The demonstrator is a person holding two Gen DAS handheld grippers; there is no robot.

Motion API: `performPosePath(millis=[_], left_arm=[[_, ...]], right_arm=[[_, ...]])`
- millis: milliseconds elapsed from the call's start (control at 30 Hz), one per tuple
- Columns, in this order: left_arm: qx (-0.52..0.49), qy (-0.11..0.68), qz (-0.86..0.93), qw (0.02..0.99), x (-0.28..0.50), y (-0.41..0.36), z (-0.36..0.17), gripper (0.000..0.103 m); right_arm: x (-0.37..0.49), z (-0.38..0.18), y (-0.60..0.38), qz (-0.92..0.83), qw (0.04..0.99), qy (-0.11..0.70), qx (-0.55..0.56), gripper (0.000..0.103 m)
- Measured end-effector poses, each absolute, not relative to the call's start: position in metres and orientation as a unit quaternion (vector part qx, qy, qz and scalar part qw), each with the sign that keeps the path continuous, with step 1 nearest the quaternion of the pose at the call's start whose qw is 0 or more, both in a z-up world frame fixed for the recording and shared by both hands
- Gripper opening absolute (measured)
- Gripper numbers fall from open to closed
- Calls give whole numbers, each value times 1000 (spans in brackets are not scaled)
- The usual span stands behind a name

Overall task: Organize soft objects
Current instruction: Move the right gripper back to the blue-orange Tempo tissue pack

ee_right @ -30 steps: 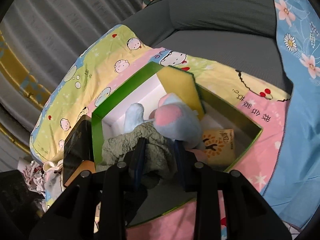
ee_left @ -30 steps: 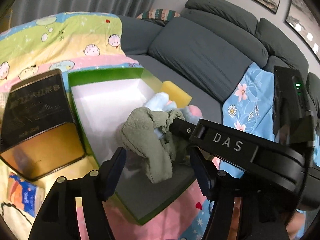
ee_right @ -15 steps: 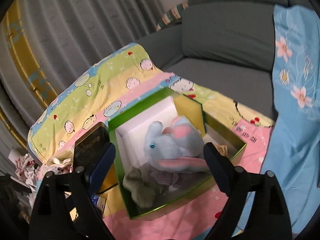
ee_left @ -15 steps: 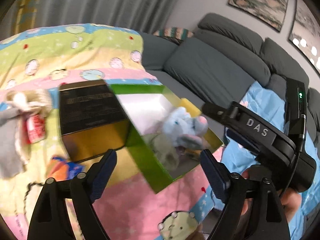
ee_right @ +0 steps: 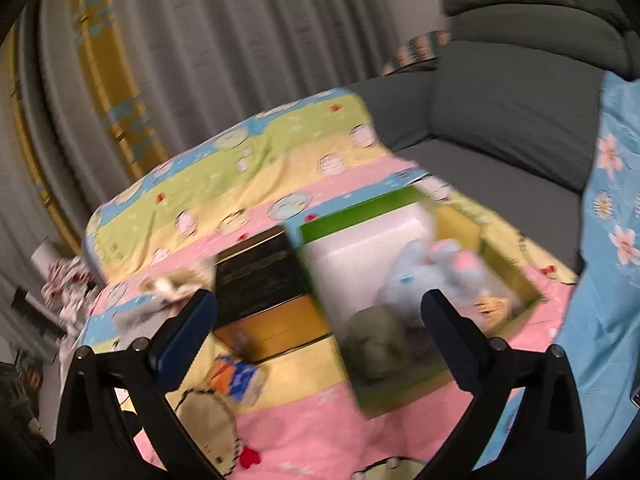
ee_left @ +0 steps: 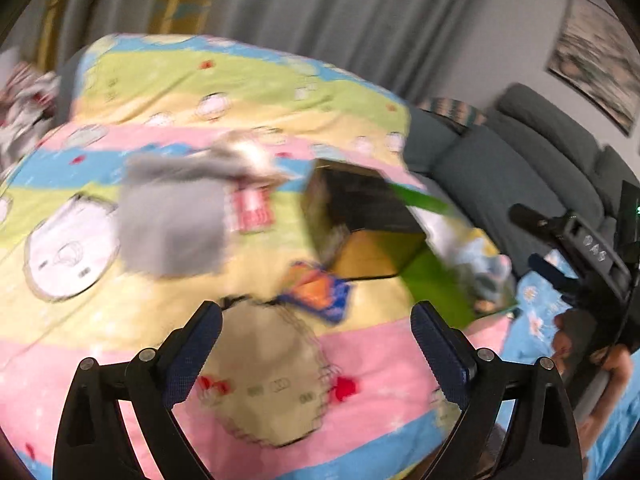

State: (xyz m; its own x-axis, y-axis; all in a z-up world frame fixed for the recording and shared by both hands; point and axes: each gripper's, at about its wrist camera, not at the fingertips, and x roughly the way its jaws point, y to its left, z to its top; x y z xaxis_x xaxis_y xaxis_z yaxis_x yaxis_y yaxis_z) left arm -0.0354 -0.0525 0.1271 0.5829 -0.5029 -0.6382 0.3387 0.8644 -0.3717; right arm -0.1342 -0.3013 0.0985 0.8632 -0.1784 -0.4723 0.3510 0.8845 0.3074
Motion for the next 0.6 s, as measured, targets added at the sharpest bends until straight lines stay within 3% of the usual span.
performPosePath(millis=[233,600], left_arm=[[-143,418,-129,888,-24,17,80,95],[-135,433,-77,888,-18,44,67,95]], right_arm=[[-83,69,-251,-28,930,307,201,102],[0,-8,-196,-86,884,407,215,102]])
